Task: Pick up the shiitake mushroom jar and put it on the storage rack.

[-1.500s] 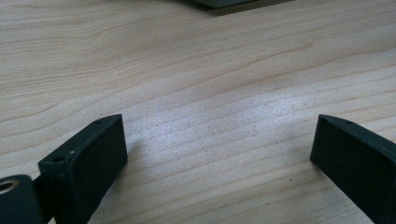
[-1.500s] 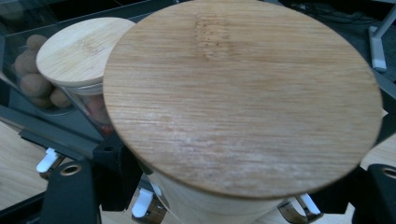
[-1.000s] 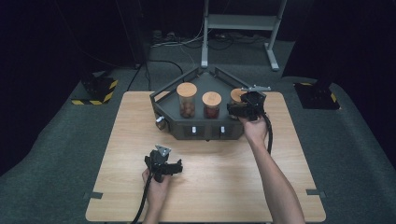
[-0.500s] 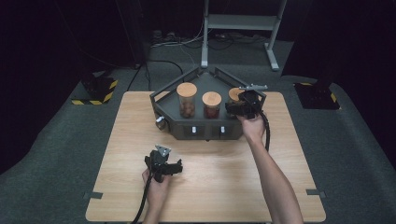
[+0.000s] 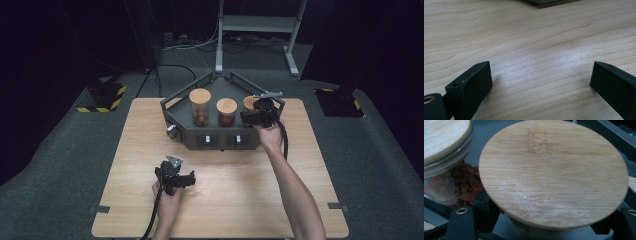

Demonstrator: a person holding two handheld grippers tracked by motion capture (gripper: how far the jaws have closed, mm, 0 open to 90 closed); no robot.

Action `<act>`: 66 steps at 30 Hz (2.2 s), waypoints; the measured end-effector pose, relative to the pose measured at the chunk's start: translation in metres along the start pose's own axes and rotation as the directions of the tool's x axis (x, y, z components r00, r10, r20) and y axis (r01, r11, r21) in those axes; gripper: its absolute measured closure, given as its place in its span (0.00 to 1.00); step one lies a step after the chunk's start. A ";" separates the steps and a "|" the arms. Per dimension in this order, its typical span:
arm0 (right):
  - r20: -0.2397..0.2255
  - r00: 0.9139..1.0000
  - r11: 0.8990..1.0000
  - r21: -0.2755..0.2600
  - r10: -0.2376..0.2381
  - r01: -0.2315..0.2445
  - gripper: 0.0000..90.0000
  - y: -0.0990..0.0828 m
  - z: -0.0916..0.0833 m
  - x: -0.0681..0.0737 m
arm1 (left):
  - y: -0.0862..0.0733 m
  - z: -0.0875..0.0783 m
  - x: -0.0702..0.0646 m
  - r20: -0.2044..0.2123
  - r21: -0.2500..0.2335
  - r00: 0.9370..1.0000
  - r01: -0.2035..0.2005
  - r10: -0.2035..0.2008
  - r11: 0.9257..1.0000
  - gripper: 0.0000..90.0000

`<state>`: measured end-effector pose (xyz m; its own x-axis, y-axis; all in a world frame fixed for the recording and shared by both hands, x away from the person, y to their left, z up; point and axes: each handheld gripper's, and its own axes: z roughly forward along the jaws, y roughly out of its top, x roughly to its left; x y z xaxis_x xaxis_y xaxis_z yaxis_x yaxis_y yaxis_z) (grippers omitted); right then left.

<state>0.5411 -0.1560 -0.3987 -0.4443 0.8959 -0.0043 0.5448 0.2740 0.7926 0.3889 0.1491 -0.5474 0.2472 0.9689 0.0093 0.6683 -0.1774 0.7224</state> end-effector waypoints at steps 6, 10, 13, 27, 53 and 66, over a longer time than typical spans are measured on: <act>-0.004 0.999 0.999 0.002 -0.033 0.033 0.28 -0.002 0.000 0.000 | 0.000 0.000 0.000 0.000 0.000 1.000 0.000 0.000 1.000 0.05; -0.013 0.999 1.000 -0.009 -0.030 0.030 0.28 -0.005 0.000 -0.001 | 0.000 0.000 0.000 0.000 0.000 1.000 0.000 0.000 1.000 0.05; -0.015 0.999 0.999 -0.012 -0.031 0.031 0.28 -0.006 -0.001 -0.001 | 0.000 0.000 0.000 0.000 0.000 1.000 0.000 0.000 1.000 0.05; -0.024 1.000 1.000 0.022 0.000 0.001 0.12 -0.009 0.001 -0.007 | 0.000 0.000 0.000 0.000 0.000 1.000 0.000 0.000 1.000 0.05; -0.109 0.994 0.993 -0.107 0.027 -0.039 0.11 -0.030 -0.034 -0.018 | 0.000 0.000 0.000 0.000 0.000 1.000 0.000 0.000 1.000 0.05; -0.171 0.983 0.981 -0.169 0.065 -0.094 0.12 -0.060 -0.060 -0.027 | 0.000 0.000 0.000 0.000 0.000 1.000 0.000 0.000 1.000 0.05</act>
<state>0.4777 -0.2176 -0.4102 -0.5232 0.8386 0.1518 0.4562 0.1251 0.8810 0.3889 0.1491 -0.5474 0.2472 0.9689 0.0099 0.6681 -0.1778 0.7225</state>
